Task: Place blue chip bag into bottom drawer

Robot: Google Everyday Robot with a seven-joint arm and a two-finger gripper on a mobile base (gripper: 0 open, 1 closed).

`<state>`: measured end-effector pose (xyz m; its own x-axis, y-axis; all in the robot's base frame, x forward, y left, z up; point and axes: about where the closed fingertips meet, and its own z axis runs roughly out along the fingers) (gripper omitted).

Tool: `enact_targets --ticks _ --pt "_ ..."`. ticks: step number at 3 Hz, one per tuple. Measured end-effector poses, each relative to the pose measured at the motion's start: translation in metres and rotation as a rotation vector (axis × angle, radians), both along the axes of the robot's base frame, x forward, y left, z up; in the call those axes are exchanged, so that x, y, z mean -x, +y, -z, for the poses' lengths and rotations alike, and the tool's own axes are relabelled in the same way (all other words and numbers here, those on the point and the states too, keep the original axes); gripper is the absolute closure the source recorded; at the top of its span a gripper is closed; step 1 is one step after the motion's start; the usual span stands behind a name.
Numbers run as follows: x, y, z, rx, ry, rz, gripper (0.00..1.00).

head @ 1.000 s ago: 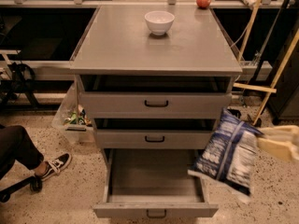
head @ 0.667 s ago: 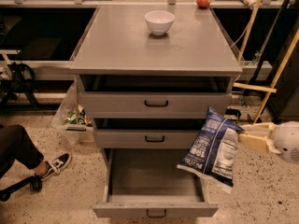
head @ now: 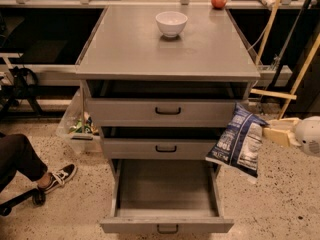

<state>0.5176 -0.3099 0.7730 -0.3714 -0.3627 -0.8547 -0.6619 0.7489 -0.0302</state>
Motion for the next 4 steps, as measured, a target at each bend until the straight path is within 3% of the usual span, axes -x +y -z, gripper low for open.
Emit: enact_targets --ticks 2,4 --pt "-0.023 -0.020 0.004 0.032 -0.014 0.044 1.00" --pt "-0.024 -0.049 0.018 0.124 -0.105 0.163 1.00"
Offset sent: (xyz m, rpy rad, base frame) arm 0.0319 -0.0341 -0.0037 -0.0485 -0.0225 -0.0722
